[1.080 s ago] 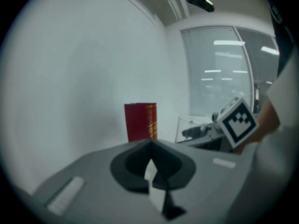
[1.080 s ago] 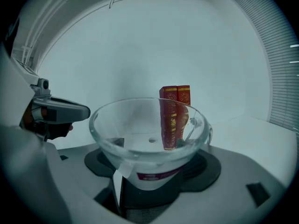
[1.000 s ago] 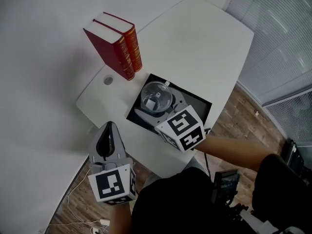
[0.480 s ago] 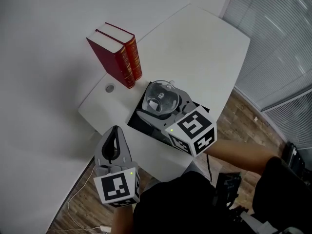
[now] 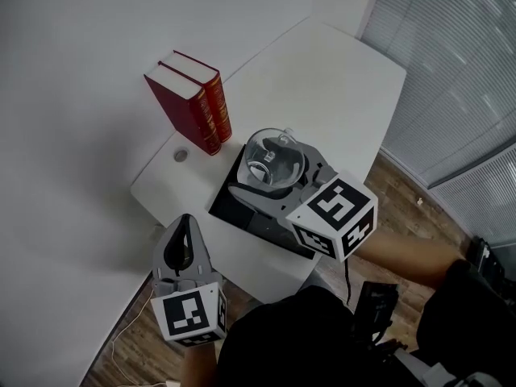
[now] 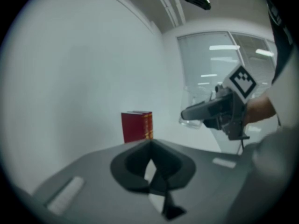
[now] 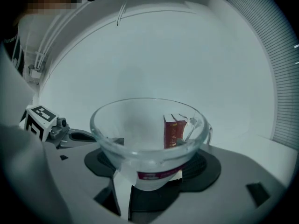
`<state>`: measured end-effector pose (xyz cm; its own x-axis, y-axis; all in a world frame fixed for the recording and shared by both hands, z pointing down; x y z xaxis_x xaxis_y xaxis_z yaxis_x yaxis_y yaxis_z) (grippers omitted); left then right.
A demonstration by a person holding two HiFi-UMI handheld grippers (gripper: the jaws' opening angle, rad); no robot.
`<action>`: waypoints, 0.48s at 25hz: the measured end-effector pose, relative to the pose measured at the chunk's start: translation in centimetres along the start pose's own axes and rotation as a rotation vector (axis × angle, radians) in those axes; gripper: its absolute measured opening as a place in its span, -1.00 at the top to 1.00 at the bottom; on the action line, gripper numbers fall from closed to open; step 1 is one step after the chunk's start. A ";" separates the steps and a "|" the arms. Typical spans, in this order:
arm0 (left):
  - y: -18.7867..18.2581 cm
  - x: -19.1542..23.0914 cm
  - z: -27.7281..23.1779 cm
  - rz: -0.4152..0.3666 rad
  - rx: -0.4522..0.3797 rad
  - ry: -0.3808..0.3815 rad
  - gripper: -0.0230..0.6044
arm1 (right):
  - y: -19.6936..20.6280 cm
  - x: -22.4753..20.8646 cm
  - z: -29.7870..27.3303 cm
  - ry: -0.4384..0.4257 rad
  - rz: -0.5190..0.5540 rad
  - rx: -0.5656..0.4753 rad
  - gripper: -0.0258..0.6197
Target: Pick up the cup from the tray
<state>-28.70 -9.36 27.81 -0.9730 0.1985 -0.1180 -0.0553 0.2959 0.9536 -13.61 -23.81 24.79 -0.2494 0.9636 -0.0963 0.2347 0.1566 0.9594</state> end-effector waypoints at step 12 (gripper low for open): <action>-3.2 -0.8 1.9 -0.028 -0.017 0.002 0.92 | -3.9 -0.3 4.6 -0.017 -0.018 -0.039 -0.28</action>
<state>-27.38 -8.73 24.31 -0.9713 0.1888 -0.1445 -0.0865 0.2854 0.9545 -10.12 -23.71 19.85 -0.2372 0.9643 -0.1176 0.1934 0.1655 0.9671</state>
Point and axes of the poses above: the fingertips, and each gripper's own axes: z backward along the fingers, x to its left, y out of its underside, the point moved 9 cm from there along z, backward along the fingers, and after that the axes turned 8 degrees about -y, right-handed, at the moved point
